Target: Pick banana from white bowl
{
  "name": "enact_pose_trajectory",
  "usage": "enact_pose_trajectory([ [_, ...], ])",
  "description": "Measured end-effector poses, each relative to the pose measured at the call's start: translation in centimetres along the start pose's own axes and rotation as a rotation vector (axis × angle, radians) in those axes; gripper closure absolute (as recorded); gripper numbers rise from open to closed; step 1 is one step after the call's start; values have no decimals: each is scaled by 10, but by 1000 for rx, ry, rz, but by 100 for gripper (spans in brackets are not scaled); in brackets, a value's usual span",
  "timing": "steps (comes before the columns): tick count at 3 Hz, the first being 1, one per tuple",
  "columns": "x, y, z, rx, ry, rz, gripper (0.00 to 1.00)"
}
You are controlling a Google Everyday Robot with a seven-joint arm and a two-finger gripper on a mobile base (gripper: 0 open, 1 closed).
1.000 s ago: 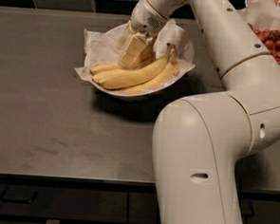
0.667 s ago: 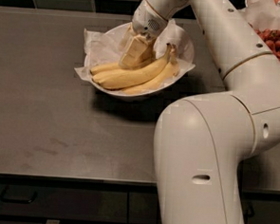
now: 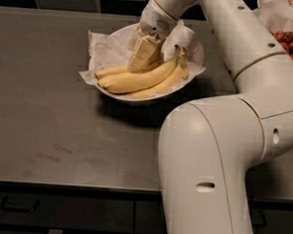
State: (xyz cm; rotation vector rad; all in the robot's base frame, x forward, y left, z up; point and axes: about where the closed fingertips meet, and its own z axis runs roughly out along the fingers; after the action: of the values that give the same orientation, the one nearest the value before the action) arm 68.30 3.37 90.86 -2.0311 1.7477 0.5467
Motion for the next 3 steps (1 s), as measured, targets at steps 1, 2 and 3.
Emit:
enact_pose_trajectory([
  [1, 2, -2, -4, 13, 11, 0, 36],
  [2, 3, -7, -13, 45, 14, -7, 35],
  [3, 0, -13, -16, 67, -2, -17, 34],
])
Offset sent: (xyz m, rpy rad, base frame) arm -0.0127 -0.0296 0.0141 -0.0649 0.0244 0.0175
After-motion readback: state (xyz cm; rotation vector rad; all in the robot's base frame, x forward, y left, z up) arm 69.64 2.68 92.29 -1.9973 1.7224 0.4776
